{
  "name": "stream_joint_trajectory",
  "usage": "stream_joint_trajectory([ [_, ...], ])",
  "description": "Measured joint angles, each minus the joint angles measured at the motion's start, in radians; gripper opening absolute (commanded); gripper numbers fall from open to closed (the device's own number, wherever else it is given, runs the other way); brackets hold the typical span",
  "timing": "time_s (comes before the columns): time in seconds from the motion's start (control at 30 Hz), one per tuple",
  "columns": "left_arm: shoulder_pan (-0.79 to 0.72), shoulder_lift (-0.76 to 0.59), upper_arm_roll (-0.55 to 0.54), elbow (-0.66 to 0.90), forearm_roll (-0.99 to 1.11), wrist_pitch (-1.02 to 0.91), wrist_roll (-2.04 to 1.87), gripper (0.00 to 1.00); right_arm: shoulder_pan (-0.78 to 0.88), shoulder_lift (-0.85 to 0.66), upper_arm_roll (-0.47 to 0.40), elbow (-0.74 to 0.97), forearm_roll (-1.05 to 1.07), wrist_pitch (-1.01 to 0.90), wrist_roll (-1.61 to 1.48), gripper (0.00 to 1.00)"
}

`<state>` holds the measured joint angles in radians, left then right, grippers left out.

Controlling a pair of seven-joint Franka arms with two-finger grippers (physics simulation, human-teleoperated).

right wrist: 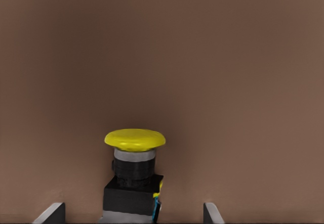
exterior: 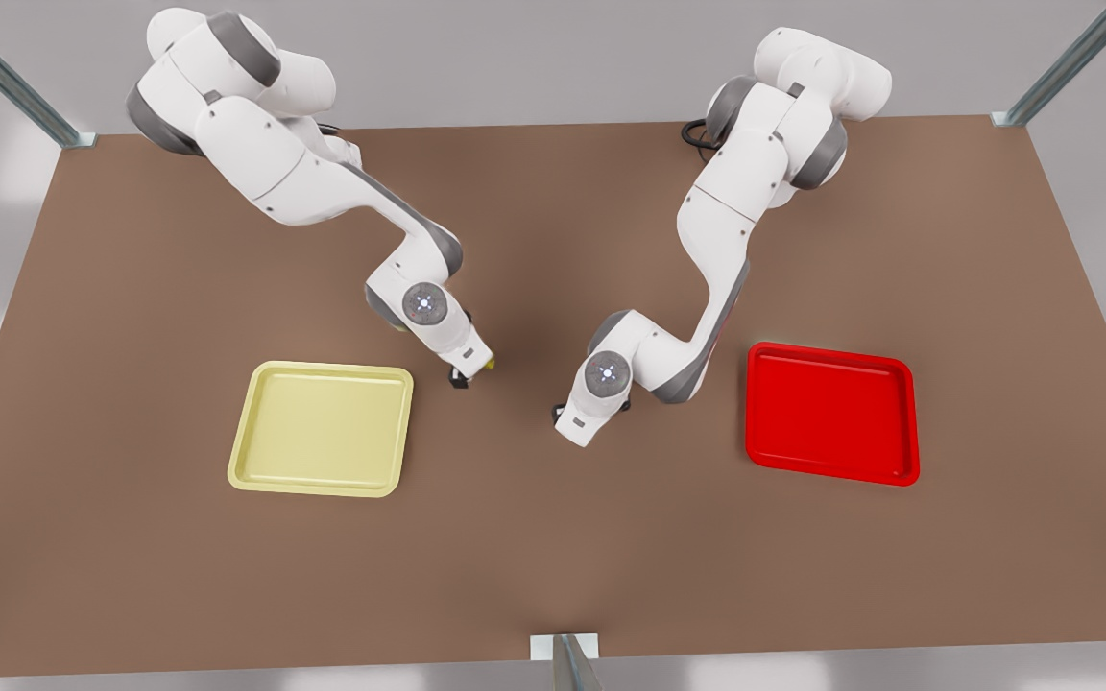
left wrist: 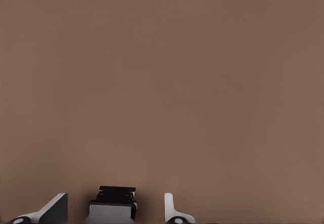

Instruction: Place the switches on the corresponding trays according to their colors

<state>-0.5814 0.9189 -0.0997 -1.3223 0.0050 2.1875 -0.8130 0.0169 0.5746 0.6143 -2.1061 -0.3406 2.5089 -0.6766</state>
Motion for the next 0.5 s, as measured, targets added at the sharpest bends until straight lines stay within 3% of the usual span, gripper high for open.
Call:
stream_joint_trajectory([
  [0.1,0.0,0.0,0.0,0.0,0.001,0.0,0.0,0.61,0.0,0.004,-0.001,-0.003,0.0,-0.001,0.0,1.0],
  [0.13,0.0,0.001,0.0,0.0,0.001,0.001,0.0,0.61,0.0,0.005,-0.001,-0.003,-0.001,-0.001,0.0,0.96],
  [0.2,0.0,0.003,0.0,0.0,0.002,0.002,-0.003,0.62,0.005,0.006,-0.001,-0.002,-0.019,-0.001,0.001,0.72],
  [0.27,-0.001,0.007,0.0,0.0,0.001,0.002,-0.005,0.63,0.007,0.013,-0.001,-0.002,-0.021,-0.001,0.002,0.58],
  [0.33,0.0,0.007,0.0,0.0,0.001,0.002,-0.008,0.62,0.008,0.02,-0.001,-0.002,-0.031,0.0,0.005,0.58],
  [0.4,0.0,0.006,0.0,0.0,0.001,0.002,-0.012,0.47,0.014,0.024,-0.001,-0.002,-0.043,-0.001,0.005,0.58],
  [0.5,0.0,0.006,0.0,0.002,0.0,0.002,-0.011,0.44,0.011,0.014,-0.001,-0.009,-0.045,-0.011,0.006,0.59],
])
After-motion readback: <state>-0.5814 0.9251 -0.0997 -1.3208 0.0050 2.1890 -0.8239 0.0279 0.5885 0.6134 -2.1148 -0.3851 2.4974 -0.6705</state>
